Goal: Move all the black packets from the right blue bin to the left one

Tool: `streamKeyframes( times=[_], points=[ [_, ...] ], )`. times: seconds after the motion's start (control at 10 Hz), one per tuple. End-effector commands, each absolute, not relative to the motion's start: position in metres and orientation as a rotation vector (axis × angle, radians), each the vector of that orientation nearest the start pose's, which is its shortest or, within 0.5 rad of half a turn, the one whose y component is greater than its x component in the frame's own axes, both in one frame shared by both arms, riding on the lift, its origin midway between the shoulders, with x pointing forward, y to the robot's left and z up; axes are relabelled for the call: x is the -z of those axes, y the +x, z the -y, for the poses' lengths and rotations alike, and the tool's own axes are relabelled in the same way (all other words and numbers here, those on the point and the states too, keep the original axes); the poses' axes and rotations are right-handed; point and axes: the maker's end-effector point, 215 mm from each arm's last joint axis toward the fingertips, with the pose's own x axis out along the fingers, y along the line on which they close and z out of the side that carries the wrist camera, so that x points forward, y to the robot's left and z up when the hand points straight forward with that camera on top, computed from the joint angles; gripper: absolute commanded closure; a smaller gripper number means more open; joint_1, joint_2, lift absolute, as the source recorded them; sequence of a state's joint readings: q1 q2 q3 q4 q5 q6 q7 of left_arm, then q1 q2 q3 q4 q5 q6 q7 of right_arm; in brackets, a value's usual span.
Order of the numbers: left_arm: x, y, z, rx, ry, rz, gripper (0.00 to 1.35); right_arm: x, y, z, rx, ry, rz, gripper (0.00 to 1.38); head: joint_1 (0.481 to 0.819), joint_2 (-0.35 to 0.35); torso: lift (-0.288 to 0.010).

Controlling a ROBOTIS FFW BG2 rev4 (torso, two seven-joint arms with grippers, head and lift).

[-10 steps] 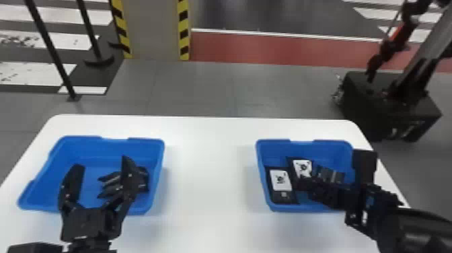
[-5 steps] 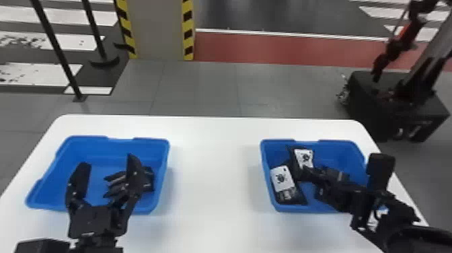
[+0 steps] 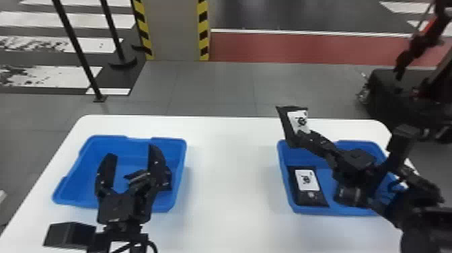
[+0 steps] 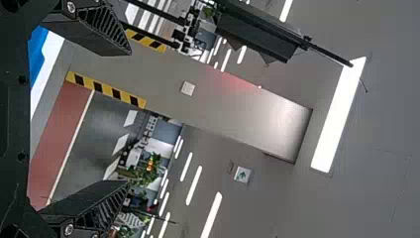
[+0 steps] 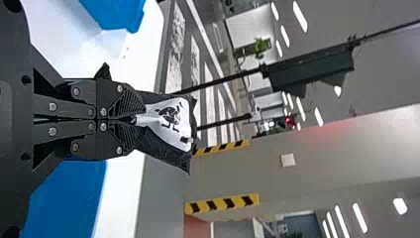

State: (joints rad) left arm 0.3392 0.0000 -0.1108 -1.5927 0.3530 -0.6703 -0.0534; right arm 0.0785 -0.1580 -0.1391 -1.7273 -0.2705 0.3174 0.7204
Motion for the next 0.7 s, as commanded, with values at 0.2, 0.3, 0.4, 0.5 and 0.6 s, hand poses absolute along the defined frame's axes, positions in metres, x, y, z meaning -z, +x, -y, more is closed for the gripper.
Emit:
streamKeyframes(
  times=[0.2,0.3,0.4,0.5,0.6],
  points=[
    [0.306,0.467,-0.207,0.027,-0.47,0.289,0.09,0.323,0.577,0.131,-0.871,0.098,-0.174,1.24,0.695,0.062,-0.11],
    [0.299,0.47,-0.207,0.033,-0.478,0.291,0.09,0.312,0.582,0.101,-0.961,0.076,-0.174,1.24,0.695,0.076,-0.11],
    [0.287,0.474,-0.202,0.053,-0.485,0.288,0.09,0.3,0.581,0.079,-1.027,0.064,-0.162,1.24,0.695,0.088,-0.11],
    [0.277,0.474,-0.195,0.081,-0.488,0.271,0.09,0.295,0.568,0.055,-1.095,0.075,-0.167,1.24,0.695,0.112,-0.11],
    [0.269,0.475,-0.188,0.107,-0.49,0.254,0.09,0.296,0.549,0.023,-1.18,0.086,-0.19,1.24,0.69,0.133,-0.11]
  ],
)
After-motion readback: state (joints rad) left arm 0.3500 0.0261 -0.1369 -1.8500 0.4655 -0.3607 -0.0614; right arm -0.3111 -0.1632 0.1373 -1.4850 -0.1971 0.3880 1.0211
